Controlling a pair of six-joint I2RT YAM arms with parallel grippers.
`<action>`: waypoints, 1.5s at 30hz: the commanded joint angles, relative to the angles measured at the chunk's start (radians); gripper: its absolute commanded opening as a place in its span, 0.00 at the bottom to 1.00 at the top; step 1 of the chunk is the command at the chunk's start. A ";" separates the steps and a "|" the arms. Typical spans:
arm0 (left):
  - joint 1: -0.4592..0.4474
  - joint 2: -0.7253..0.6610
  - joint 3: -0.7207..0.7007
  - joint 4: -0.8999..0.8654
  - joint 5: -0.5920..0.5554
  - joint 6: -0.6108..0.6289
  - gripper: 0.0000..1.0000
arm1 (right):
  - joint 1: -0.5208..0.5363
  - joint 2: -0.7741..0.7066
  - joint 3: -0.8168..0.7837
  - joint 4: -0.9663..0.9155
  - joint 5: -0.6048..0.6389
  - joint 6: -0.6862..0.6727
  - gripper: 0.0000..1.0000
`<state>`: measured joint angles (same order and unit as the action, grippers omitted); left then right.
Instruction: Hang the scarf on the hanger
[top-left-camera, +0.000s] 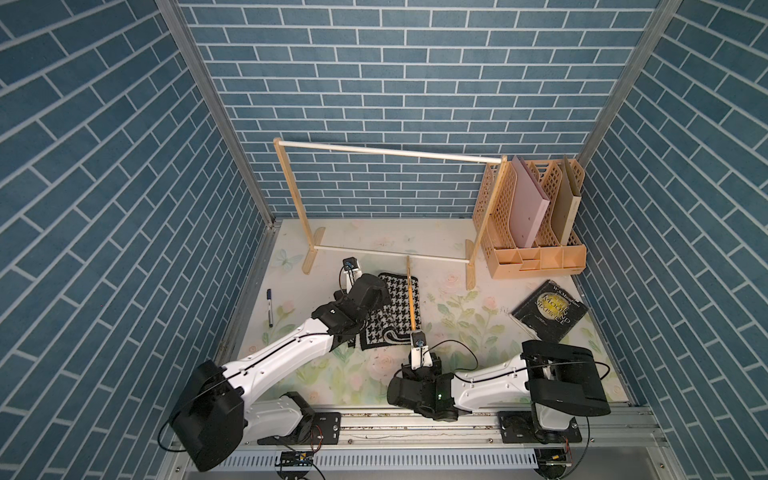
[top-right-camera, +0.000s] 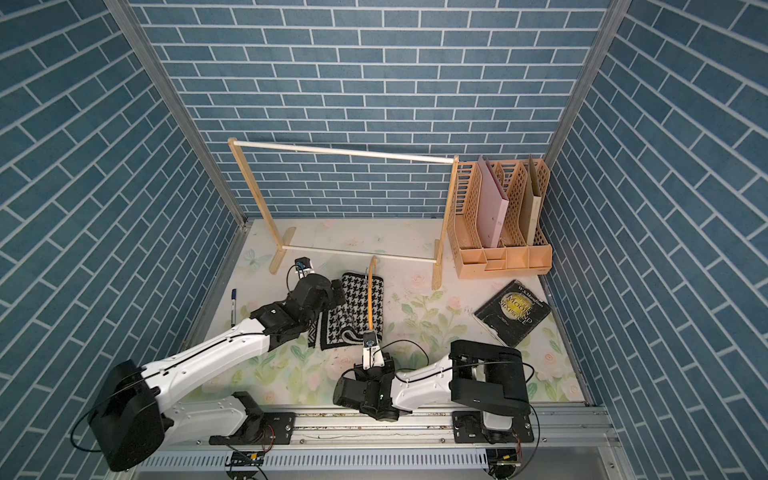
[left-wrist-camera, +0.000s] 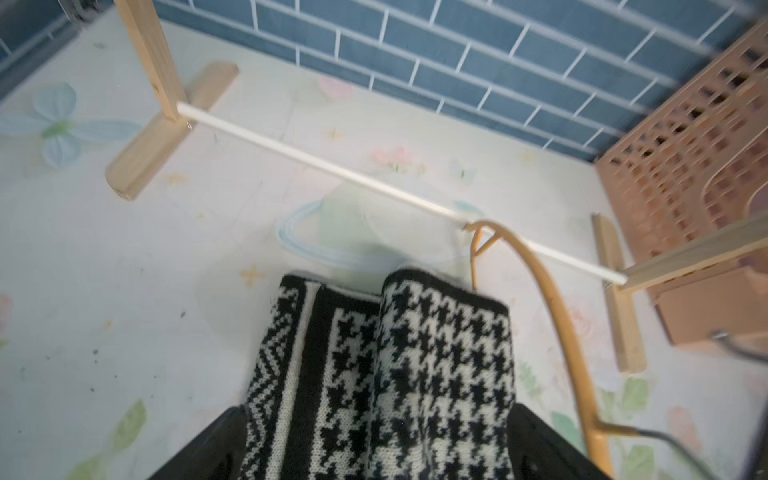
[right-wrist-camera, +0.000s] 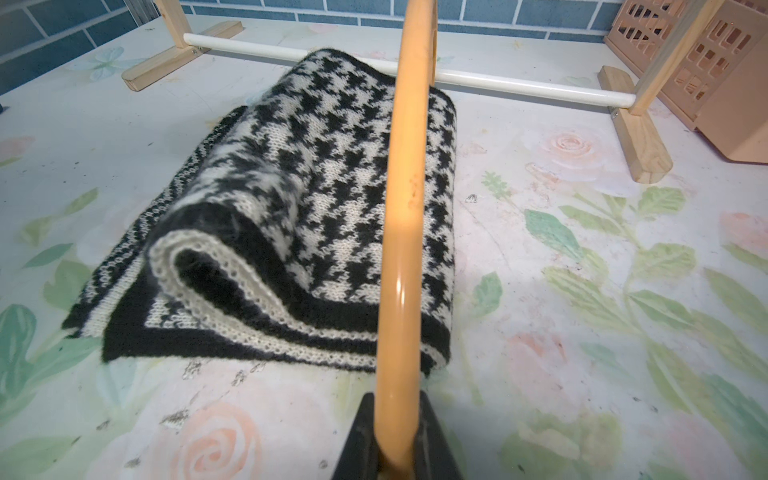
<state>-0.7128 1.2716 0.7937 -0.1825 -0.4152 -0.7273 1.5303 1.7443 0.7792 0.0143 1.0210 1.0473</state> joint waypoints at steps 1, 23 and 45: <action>0.006 0.061 -0.005 0.140 0.120 -0.008 1.00 | -0.013 -0.012 -0.019 -0.065 -0.001 0.047 0.00; 0.031 0.302 -0.026 0.291 0.206 -0.061 0.89 | -0.019 -0.015 -0.019 -0.095 -0.001 0.078 0.00; 0.030 0.252 -0.012 0.244 0.258 -0.070 0.00 | -0.027 -0.053 -0.032 -0.124 0.014 0.083 0.00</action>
<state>-0.6868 1.5528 0.7555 0.0872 -0.1677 -0.8074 1.5257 1.7267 0.7731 -0.0196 1.0210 1.0958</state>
